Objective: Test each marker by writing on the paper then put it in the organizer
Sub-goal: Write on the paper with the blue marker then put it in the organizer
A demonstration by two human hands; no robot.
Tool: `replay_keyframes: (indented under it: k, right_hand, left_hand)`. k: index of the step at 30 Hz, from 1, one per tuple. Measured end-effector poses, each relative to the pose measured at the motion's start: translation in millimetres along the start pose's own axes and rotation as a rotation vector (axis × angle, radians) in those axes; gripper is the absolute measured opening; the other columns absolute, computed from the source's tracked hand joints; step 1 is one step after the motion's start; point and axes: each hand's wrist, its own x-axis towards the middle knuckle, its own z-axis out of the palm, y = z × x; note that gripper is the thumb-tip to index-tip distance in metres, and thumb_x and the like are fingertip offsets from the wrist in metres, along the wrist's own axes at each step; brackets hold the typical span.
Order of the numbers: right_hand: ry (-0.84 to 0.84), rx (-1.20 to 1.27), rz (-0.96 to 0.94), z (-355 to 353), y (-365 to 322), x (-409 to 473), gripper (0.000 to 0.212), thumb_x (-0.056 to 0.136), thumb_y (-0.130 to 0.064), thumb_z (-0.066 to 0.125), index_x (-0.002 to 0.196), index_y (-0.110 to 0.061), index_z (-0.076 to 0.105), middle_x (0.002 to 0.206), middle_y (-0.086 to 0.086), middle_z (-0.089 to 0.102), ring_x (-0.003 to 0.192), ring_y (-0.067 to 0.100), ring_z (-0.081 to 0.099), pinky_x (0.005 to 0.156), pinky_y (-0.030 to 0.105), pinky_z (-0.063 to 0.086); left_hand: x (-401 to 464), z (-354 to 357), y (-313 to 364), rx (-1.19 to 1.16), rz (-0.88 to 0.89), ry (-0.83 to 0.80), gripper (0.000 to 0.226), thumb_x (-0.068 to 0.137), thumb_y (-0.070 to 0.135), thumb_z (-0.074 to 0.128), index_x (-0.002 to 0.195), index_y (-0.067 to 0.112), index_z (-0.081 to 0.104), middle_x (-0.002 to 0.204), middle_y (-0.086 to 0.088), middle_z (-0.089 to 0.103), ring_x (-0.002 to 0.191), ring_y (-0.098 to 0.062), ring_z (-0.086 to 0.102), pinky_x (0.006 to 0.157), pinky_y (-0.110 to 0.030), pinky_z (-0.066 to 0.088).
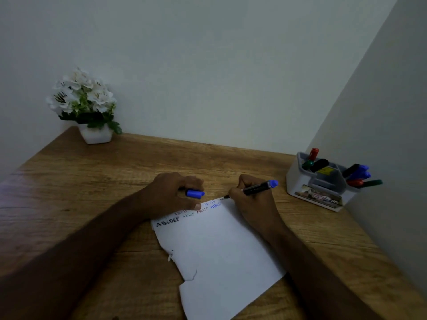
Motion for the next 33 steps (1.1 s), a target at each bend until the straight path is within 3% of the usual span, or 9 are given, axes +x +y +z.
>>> replay_keyframes:
  k: [3,8,14,23,29,33]
  right_hand:
    - [0.065,0.039,0.001,-5.2,-2.3,-1.8,0.030,0.075,-0.007,0.061,0.064,0.006,0.036,0.057,0.015,0.036,0.054,0.014,0.035,0.049,0.021,0.030]
    - [0.021,-0.003,-0.032,-3.5,-3.5,0.7,0.037,0.063,-0.025,0.058,0.063,0.005,0.038,0.060,0.028,0.042,0.056,0.020,0.037,0.053,0.033,0.029]
    - [-0.078,-0.023,-0.012,-6.3,0.4,-0.7,0.012,0.074,-0.006,0.066,0.071,0.002,0.056,0.066,0.007,0.061,0.061,0.008,0.053,0.054,0.021,0.040]
    - [-0.056,0.011,-0.016,-5.2,7.1,2.0,0.030,0.068,-0.011,0.063,0.059,0.000,0.037,0.055,0.006,0.039,0.053,0.011,0.033,0.048,0.022,0.027]
    - [-0.080,-0.019,-0.021,-2.9,8.7,3.6,0.037,0.075,0.005,0.066,0.056,-0.010,0.038,0.052,-0.002,0.036,0.050,0.006,0.031,0.047,0.017,0.027]
    - [-0.086,-0.004,-0.032,-2.5,6.9,3.0,0.033,0.068,-0.006,0.063,0.055,-0.008,0.032,0.053,0.000,0.031,0.051,0.009,0.027,0.048,0.021,0.023]
  left_hand:
    - [-0.4,-0.8,0.8,0.010,-0.001,-0.006,0.072,0.063,0.068,0.064,0.127,0.035,0.060,0.141,0.015,0.050,0.132,-0.003,0.044,0.114,-0.038,0.033]
    - [-1.3,-1.4,0.9,0.000,-0.015,-0.010,0.080,0.058,0.074,0.056,0.128,0.036,0.058,0.142,0.014,0.050,0.132,-0.005,0.044,0.114,-0.037,0.032]
    - [-1.4,-2.1,2.0,0.010,-0.001,-0.014,0.080,0.058,0.074,0.055,0.128,0.035,0.059,0.141,0.017,0.050,0.131,-0.003,0.045,0.114,-0.035,0.032]
    - [-0.9,-1.8,2.7,0.021,0.002,-0.010,0.076,0.061,0.070,0.060,0.129,0.035,0.059,0.142,0.014,0.049,0.131,-0.004,0.044,0.113,-0.033,0.031]
    - [-0.7,-1.2,1.4,0.015,-0.012,-0.016,0.076,0.060,0.070,0.060,0.128,0.035,0.059,0.142,0.015,0.050,0.131,-0.003,0.045,0.113,-0.036,0.033]
    - [-0.4,-1.4,3.0,0.017,-0.002,-0.011,0.072,0.064,0.064,0.063,0.128,0.033,0.059,0.142,0.013,0.050,0.133,-0.003,0.043,0.114,-0.033,0.031]
